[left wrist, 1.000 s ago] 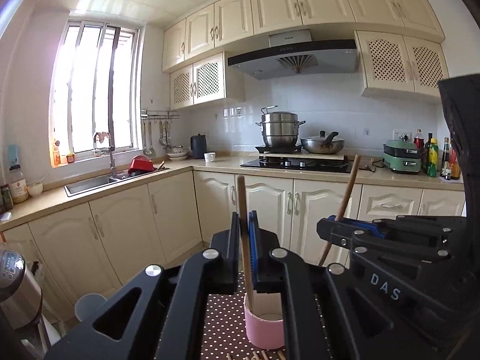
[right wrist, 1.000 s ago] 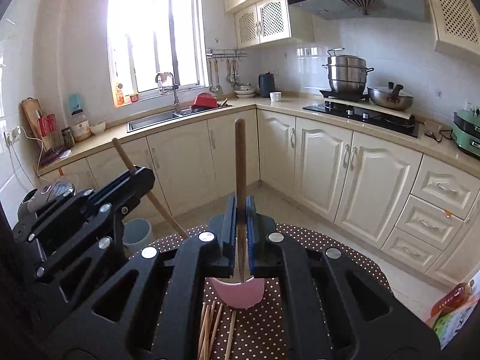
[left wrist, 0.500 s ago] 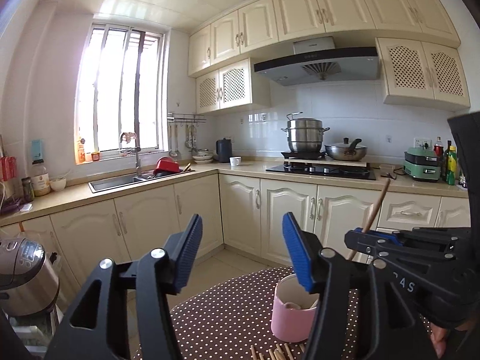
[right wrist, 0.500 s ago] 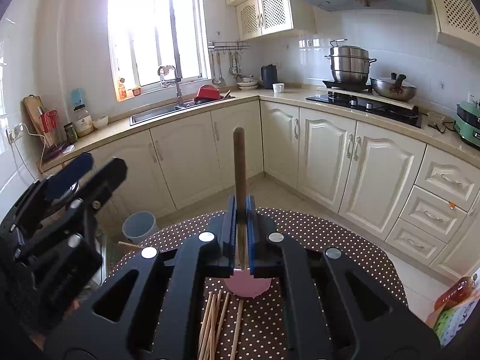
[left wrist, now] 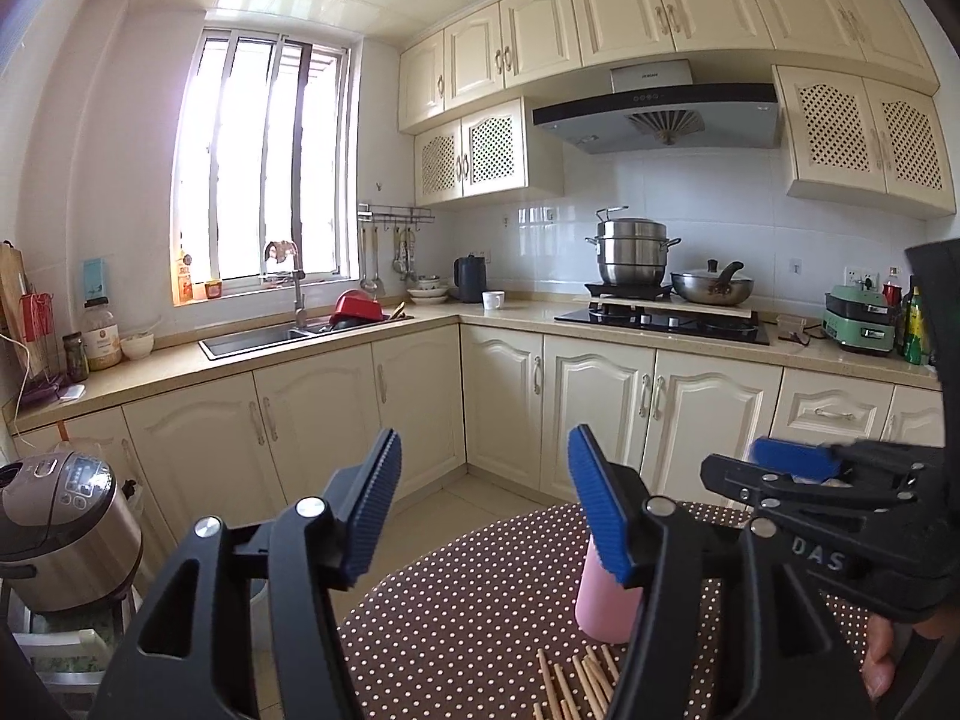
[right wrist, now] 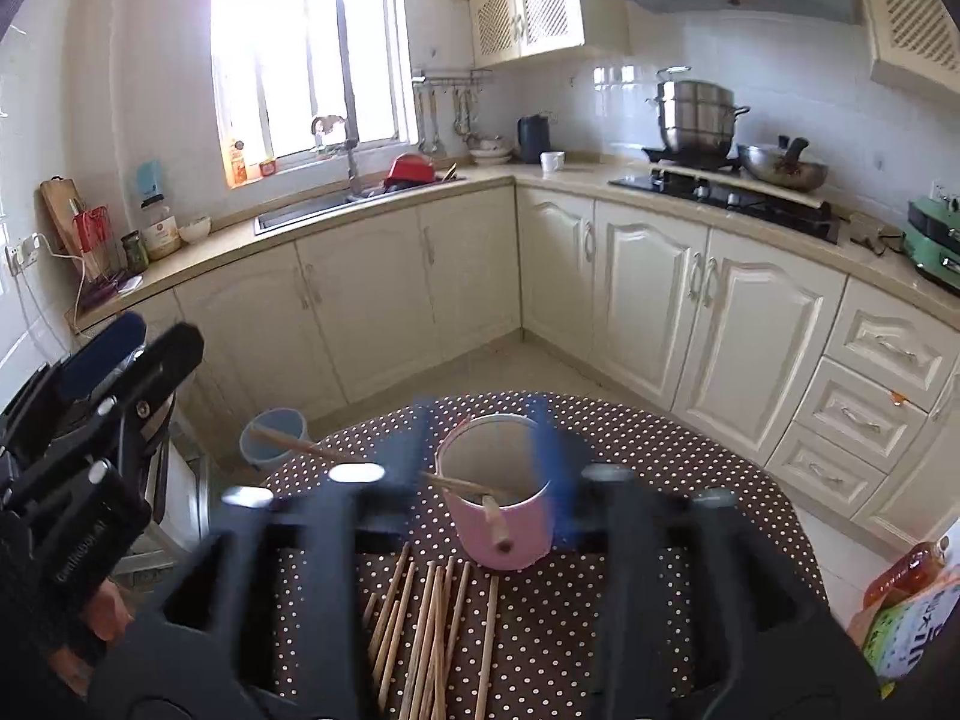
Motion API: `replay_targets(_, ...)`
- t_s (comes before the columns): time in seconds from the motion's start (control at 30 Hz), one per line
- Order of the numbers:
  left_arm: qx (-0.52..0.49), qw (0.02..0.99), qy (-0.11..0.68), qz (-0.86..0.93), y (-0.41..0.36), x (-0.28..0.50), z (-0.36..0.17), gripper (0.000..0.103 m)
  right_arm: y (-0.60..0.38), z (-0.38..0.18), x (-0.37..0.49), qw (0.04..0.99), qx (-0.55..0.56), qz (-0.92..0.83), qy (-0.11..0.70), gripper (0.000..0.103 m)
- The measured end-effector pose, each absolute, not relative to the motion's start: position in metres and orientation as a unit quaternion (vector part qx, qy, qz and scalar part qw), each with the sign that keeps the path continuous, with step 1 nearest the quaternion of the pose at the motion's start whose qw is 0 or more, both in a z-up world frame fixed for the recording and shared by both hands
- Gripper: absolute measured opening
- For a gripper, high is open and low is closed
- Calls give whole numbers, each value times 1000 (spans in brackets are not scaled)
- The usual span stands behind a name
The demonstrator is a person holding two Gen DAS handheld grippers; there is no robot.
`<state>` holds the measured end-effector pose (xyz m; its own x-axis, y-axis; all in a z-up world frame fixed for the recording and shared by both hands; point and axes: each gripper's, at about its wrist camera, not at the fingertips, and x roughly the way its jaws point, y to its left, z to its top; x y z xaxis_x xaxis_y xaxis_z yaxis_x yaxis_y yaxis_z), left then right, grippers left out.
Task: Organize utensils
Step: 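Grasp another chopstick from the pile with the left gripper while the right gripper grasps one too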
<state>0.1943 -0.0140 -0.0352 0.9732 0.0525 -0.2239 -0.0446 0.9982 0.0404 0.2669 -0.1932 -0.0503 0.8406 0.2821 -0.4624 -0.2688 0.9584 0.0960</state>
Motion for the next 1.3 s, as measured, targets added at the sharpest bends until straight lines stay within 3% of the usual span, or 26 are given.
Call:
replay_targets(0.23,4,988,153,22,3,185,-45,58,-201,-47,242,967,9,123,223,53)
replay_targets(0.5,-2,967,256,-1,13,184,-93,62,-211,-64,206,969,-2,104,225,53)
replay_targets(0.87,6,902,430,-40,-2,206,-199,62,-216,-139,207,941,0,116,318,53)
replay_targets(1.3,48,877,477,-35,-18,224,-239,62,-210,-197,227,908,-5,131,398,53)
